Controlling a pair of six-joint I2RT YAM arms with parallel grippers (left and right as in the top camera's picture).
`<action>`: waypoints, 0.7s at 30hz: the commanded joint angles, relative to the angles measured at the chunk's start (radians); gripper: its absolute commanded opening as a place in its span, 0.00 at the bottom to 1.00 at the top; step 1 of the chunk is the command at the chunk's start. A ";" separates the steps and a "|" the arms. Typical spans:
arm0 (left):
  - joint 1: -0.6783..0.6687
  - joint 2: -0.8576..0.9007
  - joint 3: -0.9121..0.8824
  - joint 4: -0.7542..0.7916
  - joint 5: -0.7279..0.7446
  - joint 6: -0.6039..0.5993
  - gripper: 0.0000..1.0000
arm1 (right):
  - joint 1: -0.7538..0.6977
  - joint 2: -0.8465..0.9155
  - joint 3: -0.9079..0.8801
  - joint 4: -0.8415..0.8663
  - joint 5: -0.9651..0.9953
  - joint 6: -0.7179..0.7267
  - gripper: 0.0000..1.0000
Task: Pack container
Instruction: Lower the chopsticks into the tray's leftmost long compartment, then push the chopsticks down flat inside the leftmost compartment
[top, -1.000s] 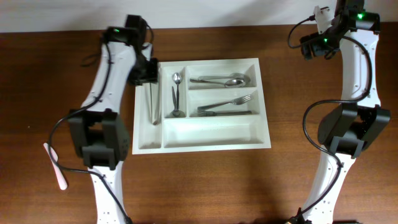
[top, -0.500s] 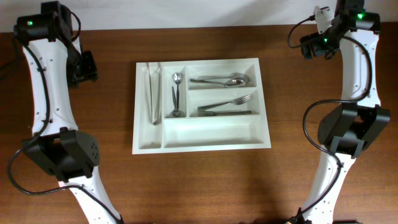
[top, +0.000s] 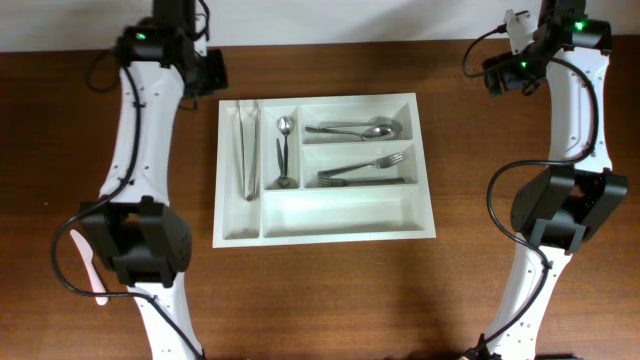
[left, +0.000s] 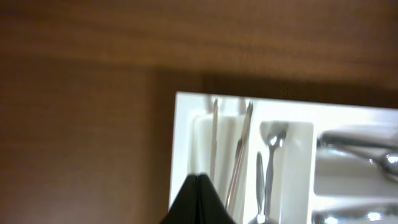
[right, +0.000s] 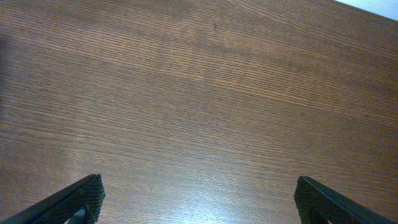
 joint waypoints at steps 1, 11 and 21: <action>-0.013 0.005 -0.135 0.086 0.025 0.005 0.02 | -0.006 -0.026 0.009 -0.001 -0.003 0.012 0.99; -0.043 0.006 -0.373 0.300 0.057 0.008 0.02 | -0.006 -0.026 0.009 -0.001 -0.003 0.012 0.99; -0.050 0.015 -0.472 0.303 0.119 0.008 0.02 | -0.006 -0.026 0.009 -0.001 -0.003 0.012 0.99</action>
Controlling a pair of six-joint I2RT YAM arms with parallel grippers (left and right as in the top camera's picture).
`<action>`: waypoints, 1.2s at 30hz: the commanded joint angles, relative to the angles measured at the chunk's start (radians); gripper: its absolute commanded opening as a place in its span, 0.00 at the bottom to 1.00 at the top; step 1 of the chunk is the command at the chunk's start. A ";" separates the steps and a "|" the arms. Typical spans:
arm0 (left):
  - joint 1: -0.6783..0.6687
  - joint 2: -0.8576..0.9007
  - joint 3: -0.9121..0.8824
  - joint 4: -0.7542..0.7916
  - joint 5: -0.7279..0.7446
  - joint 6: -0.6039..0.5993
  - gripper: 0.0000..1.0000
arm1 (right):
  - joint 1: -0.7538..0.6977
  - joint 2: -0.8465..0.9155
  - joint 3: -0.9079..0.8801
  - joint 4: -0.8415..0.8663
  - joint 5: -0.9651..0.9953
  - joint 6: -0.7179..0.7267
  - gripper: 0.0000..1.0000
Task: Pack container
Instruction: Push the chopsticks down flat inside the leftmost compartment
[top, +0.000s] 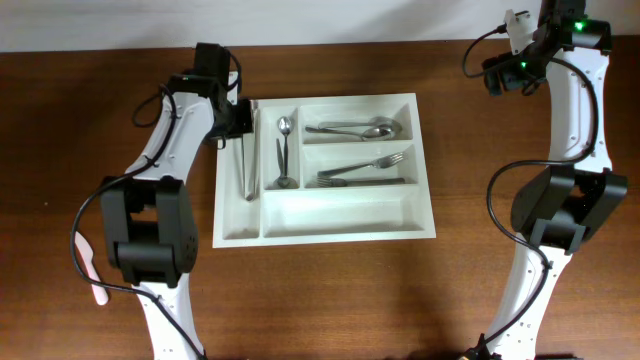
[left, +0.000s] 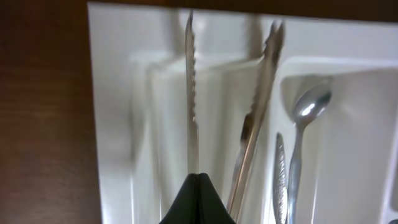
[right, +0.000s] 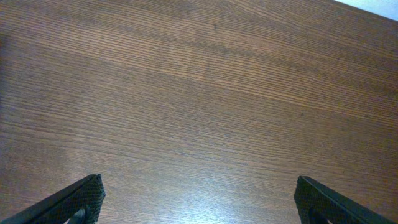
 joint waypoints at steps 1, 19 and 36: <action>-0.007 0.011 -0.037 -0.004 0.063 0.009 0.02 | -0.006 -0.026 0.009 0.000 -0.003 0.012 0.99; -0.069 0.011 -0.072 -0.230 0.087 0.009 0.02 | -0.006 -0.026 0.009 0.000 -0.003 0.012 0.99; -0.098 0.011 -0.072 -0.363 0.084 0.008 0.02 | -0.006 -0.026 0.009 0.000 -0.003 0.012 0.99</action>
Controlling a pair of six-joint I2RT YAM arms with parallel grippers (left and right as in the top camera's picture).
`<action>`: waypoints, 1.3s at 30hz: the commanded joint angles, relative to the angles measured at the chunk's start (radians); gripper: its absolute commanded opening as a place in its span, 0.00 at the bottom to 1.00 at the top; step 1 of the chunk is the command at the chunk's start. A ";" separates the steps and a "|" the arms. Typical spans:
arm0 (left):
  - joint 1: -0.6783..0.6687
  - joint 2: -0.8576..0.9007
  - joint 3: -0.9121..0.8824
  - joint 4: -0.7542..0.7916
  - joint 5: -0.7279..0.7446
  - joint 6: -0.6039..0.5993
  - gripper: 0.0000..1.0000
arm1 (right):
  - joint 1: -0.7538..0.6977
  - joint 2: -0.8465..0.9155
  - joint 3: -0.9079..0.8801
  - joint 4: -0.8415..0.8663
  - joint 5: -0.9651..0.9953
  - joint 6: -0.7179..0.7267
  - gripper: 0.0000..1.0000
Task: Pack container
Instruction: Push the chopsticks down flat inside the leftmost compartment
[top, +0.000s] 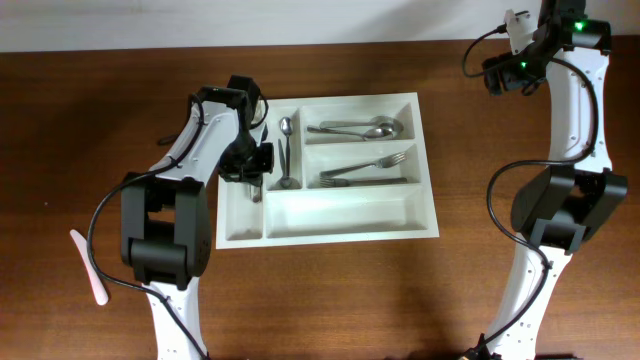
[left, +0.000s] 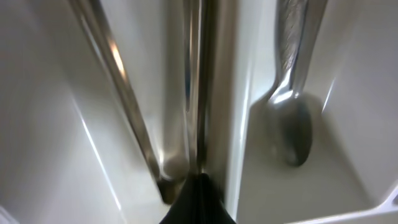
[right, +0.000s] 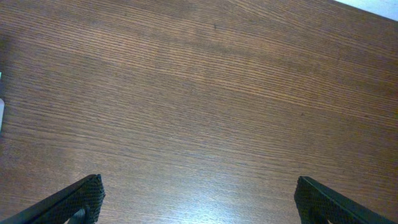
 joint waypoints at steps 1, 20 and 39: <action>-0.004 0.008 -0.004 -0.032 0.009 0.006 0.02 | -0.006 -0.026 0.009 0.000 -0.003 0.013 0.99; -0.006 0.008 -0.022 0.020 -0.062 0.005 0.02 | -0.006 -0.026 0.009 0.000 -0.003 0.013 0.99; -0.010 0.007 -0.100 -0.057 -0.042 0.005 0.02 | -0.006 -0.026 0.009 0.000 -0.002 0.013 0.99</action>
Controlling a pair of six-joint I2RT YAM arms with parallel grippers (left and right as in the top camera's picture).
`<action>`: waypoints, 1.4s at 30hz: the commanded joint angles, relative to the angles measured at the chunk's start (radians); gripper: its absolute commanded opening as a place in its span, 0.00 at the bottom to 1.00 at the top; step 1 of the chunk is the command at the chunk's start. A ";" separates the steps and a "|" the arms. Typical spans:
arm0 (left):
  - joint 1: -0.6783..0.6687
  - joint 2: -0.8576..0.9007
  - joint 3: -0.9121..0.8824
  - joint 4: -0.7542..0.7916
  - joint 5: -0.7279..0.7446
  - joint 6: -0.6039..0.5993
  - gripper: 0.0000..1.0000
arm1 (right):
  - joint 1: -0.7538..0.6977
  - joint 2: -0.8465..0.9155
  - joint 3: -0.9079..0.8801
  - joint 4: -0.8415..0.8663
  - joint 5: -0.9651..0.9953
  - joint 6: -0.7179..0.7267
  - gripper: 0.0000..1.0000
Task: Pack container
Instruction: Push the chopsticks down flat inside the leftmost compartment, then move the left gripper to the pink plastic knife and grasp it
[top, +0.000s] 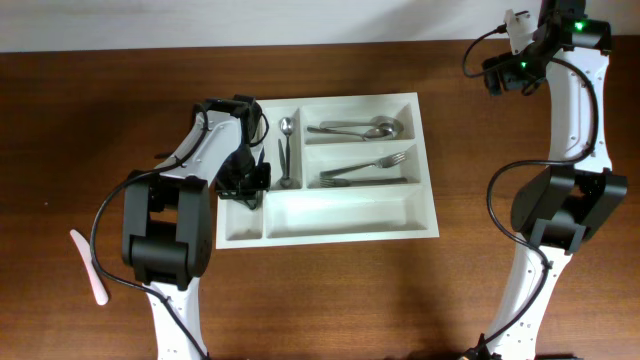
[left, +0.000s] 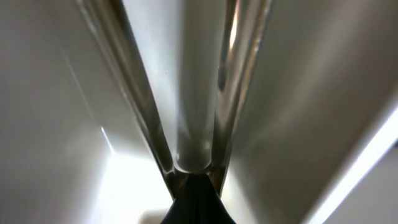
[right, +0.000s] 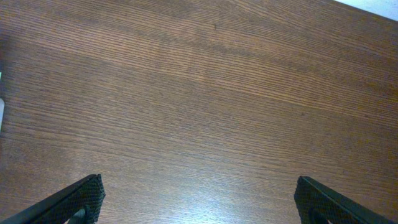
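The white cutlery tray (top: 425, 160) lies mid-table. Teaspoons (top: 283, 150), spoons (top: 352, 128) and forks (top: 365, 168) fill three compartments. My left gripper (top: 246, 185) is down in the long left compartment, shut, and my arm hides most of that slot from above. In the left wrist view the metal tongs (left: 235, 87) run away from me, their two arms meeting at the hinge right against my shut left gripper (left: 198, 202). My right gripper (top: 503, 78) hangs open at the far right corner; in its own view the right gripper (right: 199, 193) has only bare wood under it.
A pink spatula (top: 88, 265) lies on the table at the near left, outside the tray. The tray's wide front compartment (top: 340, 212) holds nothing. The brown wooden table (top: 330, 300) runs all round the tray.
My left gripper has shifted a little toward the near end of the tongs compartment, from beside the divider to the tongs' hinge. It stays shut. The right arm has not moved.
My shut left gripper was first beyond the tray's far left corner. Then it was over the far end of the tongs, then low in the compartment by the divider, with the tray shifted slightly right. Now it sits at the tongs' hinge. The right gripper stayed open.
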 joint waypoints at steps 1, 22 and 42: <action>-0.005 0.007 -0.005 -0.017 0.011 0.005 0.02 | -0.006 -0.026 0.009 0.000 -0.003 0.012 0.99; 0.036 -0.100 0.250 0.027 -0.048 0.005 0.08 | -0.006 -0.026 0.009 0.000 -0.003 0.012 0.99; 0.517 -0.302 0.304 -0.327 -0.343 -0.033 0.22 | -0.006 -0.026 0.009 0.000 -0.003 0.012 0.99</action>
